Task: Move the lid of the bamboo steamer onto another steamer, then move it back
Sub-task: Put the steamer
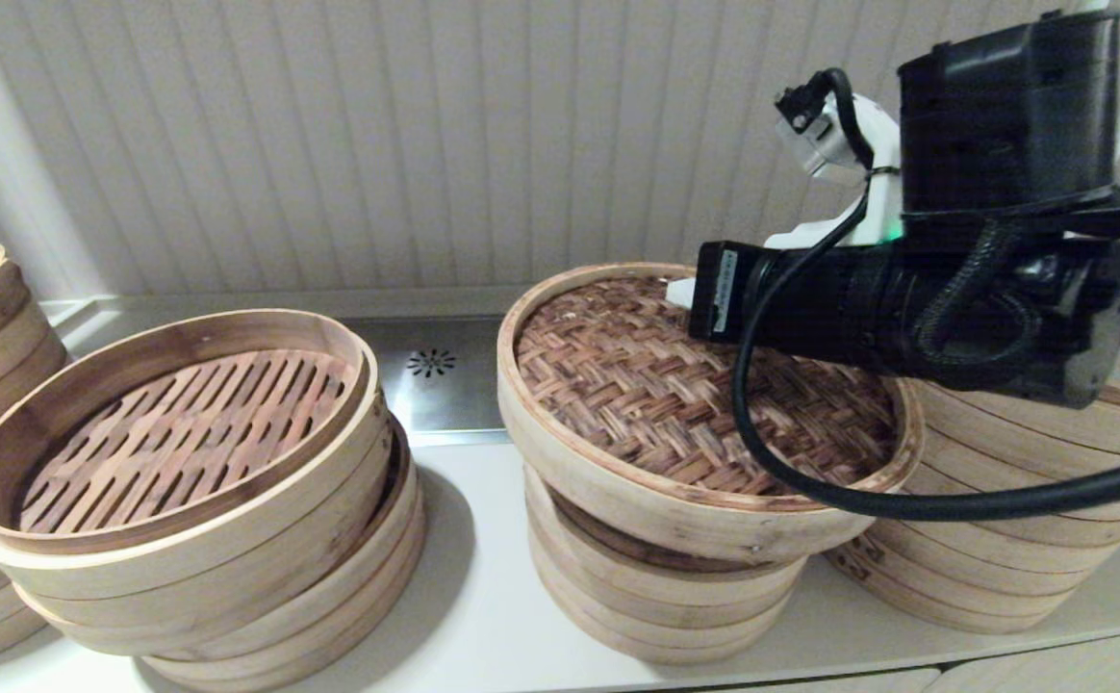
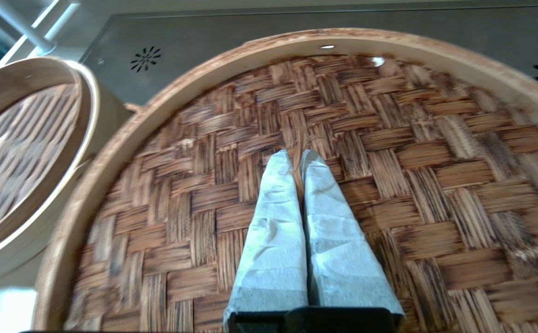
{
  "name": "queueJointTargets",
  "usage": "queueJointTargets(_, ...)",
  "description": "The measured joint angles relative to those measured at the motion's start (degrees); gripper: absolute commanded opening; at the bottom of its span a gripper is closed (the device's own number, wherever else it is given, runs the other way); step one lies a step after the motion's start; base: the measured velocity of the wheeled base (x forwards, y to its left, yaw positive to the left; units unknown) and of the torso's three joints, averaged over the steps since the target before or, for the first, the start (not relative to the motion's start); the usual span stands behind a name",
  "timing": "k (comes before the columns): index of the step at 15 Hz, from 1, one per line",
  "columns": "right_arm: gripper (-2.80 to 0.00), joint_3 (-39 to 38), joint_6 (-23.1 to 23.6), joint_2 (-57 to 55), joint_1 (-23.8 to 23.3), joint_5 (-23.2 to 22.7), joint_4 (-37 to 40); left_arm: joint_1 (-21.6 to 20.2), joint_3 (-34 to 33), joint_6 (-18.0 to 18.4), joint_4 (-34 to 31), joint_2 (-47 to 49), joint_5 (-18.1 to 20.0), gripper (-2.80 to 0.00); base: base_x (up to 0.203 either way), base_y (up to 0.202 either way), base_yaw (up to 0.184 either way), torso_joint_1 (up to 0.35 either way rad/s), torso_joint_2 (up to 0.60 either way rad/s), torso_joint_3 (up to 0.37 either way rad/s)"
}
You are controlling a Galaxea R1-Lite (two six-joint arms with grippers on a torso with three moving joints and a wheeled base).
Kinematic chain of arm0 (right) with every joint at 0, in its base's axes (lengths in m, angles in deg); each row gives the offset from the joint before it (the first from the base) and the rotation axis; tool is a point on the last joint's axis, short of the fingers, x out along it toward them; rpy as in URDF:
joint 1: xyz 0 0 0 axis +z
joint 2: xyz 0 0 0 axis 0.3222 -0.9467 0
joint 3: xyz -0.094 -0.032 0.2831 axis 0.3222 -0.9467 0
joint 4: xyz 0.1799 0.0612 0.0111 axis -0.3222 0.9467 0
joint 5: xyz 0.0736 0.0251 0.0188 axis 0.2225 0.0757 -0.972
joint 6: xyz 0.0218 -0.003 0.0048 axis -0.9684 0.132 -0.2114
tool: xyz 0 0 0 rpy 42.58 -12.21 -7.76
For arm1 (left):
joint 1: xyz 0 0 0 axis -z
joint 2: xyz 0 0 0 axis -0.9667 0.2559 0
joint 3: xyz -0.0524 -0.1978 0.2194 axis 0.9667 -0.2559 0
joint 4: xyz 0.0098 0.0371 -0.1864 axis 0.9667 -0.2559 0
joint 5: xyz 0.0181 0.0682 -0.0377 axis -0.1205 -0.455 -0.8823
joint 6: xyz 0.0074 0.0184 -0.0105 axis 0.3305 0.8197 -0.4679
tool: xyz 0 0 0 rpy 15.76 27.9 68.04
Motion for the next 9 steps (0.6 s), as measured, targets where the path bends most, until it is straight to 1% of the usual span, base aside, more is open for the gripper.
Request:
queueJointTargets(2, -2.8, -0.73, 0.05, -1.94, -0.44, 0.06, -2.01, 0.0, 0.0, 0.0, 0.0, 0.0, 0.0, -2.8, 0.0, 0.0, 0.0, 0.0, 0.0, 0.0)
queueJointTargets(7, -2.8, -0.78, 0.11, -4.64, -1.92, 0.03, -2.21, 0.0, 0.0, 0.0, 0.0, 0.0, 0.0, -2.8, 0.0, 0.0, 0.0, 0.0, 0.0, 0.0)
queueJointTargets(9, -2.8, -0.78, 0.13, -6.17, -3.34, -0.05, -2.21, 0.0, 0.0, -0.01, 0.0, 0.0, 0.0, -2.8, 0.0, 0.0, 0.0, 0.0, 0.0, 0.0)
